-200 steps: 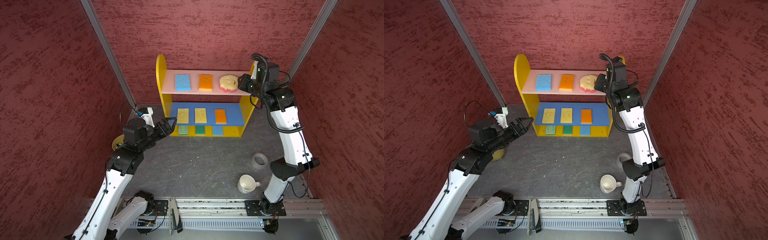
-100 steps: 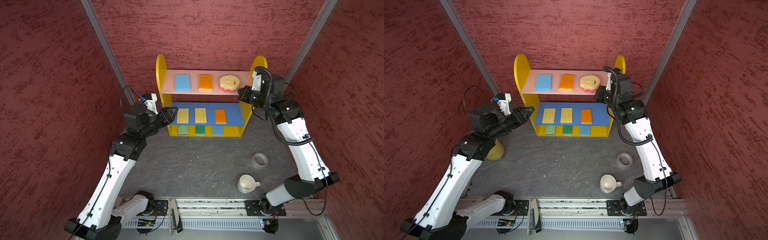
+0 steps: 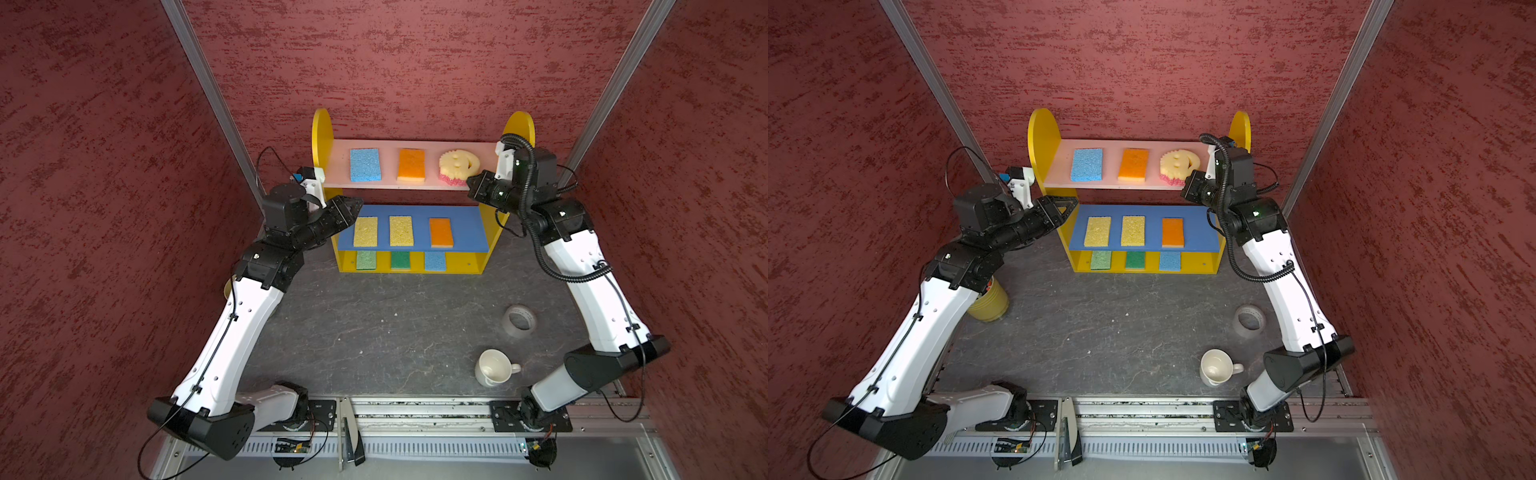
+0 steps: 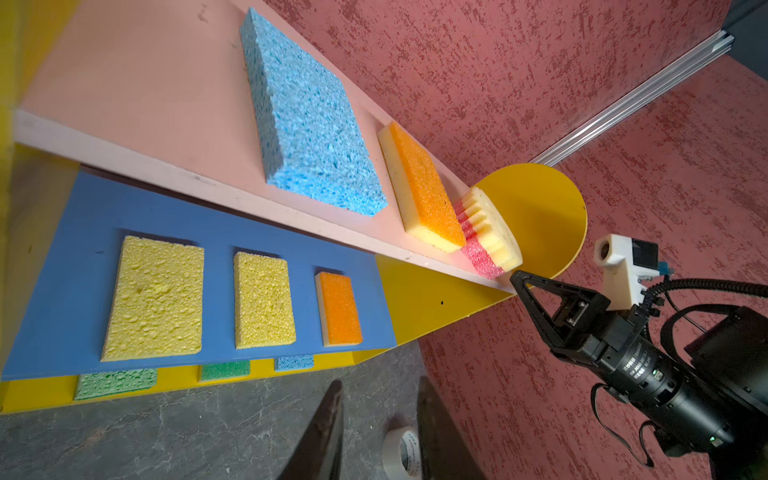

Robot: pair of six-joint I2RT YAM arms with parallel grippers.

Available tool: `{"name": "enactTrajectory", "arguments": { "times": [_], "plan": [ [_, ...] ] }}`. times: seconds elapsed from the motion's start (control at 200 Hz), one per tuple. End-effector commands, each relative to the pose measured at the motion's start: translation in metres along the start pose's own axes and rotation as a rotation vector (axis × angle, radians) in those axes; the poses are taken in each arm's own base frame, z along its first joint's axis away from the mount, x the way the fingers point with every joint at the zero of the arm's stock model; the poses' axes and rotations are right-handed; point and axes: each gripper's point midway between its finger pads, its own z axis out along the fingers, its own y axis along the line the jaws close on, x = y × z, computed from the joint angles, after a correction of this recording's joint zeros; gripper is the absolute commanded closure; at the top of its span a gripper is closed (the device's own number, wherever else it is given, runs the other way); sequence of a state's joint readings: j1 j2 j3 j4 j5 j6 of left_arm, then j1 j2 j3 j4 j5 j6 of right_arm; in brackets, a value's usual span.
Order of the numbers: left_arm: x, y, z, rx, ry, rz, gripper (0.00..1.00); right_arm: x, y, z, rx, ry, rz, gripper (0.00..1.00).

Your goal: Place and organize the cleaning sponges onto the shelf

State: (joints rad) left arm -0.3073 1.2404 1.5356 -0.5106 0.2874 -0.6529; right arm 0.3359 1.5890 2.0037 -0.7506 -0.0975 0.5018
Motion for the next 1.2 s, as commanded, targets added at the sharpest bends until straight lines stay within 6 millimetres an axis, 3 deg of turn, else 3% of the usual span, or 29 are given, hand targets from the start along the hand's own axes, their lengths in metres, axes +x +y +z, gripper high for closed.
{"name": "enactTrajectory", "arguments": {
  "times": [0.0, 0.356, 0.481, 0.771, 1.192],
  "plan": [
    [-0.012, -0.005, -0.002, -0.02, -0.047, 0.046, 0.77, -0.004, 0.0, 0.007, -0.012, -0.015, 0.011, 1.0],
    [-0.018, -0.011, 0.004, -0.033, -0.071, 0.07, 0.81, -0.002, -0.004, 0.016, -0.009, -0.003, 0.014, 1.0],
    [-0.022, -0.009, 0.008, -0.057, -0.083, 0.083, 0.82, -0.003, -0.005, 0.008, -0.006, -0.016, 0.009, 1.0],
    [-0.03, -0.006, 0.028, -0.101, -0.074, 0.095, 0.94, 0.0, -0.009, -0.02, -0.003, -0.059, 0.005, 1.0],
    [-0.033, 0.006, 0.034, -0.164, -0.099, 0.105, 1.0, 0.004, -0.016, -0.022, 0.004, -0.049, 0.001, 1.0]
  ]
}}
